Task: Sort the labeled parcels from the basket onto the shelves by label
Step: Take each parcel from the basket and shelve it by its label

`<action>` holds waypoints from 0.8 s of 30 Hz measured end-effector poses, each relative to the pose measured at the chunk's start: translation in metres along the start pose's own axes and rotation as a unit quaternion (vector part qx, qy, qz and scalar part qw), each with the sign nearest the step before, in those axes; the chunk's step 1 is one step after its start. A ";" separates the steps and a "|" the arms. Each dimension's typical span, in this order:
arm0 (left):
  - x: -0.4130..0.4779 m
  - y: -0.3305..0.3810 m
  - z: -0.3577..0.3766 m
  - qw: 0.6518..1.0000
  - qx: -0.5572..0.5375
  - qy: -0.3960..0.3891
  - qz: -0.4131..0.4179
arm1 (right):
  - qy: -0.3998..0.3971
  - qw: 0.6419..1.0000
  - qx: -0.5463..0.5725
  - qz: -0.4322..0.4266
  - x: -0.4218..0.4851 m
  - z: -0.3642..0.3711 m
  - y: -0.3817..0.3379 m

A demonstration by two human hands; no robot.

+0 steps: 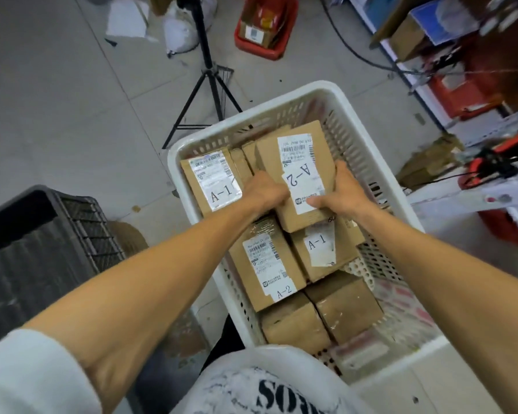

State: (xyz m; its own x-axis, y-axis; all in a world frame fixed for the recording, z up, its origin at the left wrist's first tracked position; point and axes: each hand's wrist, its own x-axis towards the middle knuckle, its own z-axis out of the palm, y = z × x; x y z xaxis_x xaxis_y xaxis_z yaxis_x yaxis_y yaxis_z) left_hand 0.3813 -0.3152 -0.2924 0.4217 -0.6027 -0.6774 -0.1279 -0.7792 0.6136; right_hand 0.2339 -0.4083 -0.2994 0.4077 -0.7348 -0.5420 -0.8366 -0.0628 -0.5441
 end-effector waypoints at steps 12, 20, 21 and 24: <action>-0.052 0.002 0.024 0.993 -0.109 0.039 0.018 | 0.003 0.990 0.140 -0.009 -0.063 -0.016 0.031; -0.121 0.023 0.035 0.995 -0.065 0.051 0.054 | -0.016 0.968 0.244 -0.054 -0.113 -0.058 0.031; -0.130 0.026 0.038 0.993 -0.083 0.056 0.058 | -0.013 0.967 0.250 -0.057 -0.119 -0.066 0.030; -0.160 0.033 0.045 0.985 -0.143 0.066 0.064 | -0.015 0.971 0.222 -0.083 -0.134 -0.089 0.031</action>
State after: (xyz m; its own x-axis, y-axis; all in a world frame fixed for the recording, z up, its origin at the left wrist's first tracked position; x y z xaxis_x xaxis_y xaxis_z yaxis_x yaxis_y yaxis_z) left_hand 0.2695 -0.2519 -0.1816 0.5338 -0.6508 -0.5399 0.0633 -0.6060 0.7930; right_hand 0.1207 -0.3717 -0.1869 0.5394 -0.7191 -0.4382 -0.5214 0.1234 -0.8444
